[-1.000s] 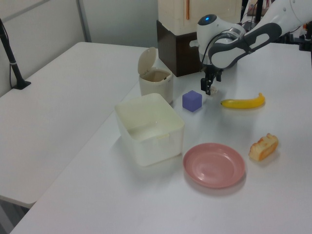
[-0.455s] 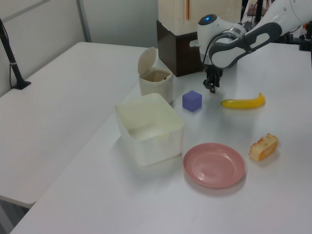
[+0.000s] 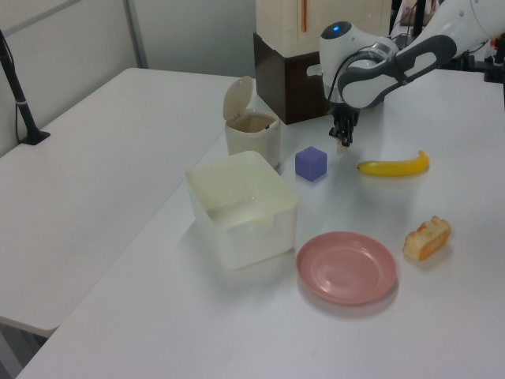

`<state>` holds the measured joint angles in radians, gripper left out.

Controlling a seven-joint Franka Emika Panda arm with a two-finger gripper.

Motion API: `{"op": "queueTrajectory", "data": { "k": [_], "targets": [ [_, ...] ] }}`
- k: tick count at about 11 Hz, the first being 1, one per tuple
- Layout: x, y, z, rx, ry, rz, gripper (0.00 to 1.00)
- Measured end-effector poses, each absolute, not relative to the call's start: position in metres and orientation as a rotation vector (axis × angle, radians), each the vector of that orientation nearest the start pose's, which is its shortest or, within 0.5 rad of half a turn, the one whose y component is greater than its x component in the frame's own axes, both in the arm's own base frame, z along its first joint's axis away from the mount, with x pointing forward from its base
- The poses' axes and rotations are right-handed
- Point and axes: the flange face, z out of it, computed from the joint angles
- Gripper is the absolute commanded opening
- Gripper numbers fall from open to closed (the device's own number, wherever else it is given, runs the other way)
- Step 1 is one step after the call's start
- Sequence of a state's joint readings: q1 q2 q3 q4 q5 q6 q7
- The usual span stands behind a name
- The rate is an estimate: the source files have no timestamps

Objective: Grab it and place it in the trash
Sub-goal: 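Close the gripper on the small white object and lift it, then carry the white object over the lidded trash bin and open the gripper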

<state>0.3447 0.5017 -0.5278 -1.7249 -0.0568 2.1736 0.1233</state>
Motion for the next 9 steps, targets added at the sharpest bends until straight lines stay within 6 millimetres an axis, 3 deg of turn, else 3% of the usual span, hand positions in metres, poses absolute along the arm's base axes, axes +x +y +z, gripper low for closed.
{"op": "queueTrajectory", "data": {
  "k": [1, 2, 4, 5, 6, 7, 8, 9],
  "targets": [
    [0.66, -0.092, 0.355, -3.379, 0.396, -0.076, 0.0],
    [0.66, -0.101, 0.397, -3.308, 0.439, -0.189, 0.0],
    [0.644, -0.119, 0.502, -3.107, 0.531, -0.421, 0.0],
    [0.637, -0.114, 0.549, -2.992, 0.584, -0.52, 0.0],
    [0.635, -0.102, 0.583, -2.907, 0.654, -0.593, 0.0],
    [0.639, -0.086, 0.601, -2.843, 0.73, -0.658, 0.0],
    [0.651, -0.06, 0.604, -2.759, 0.836, -0.735, 0.0],
    [0.663, -0.038, 0.592, -2.725, 0.925, -0.77, 0.0]
  ]
}}
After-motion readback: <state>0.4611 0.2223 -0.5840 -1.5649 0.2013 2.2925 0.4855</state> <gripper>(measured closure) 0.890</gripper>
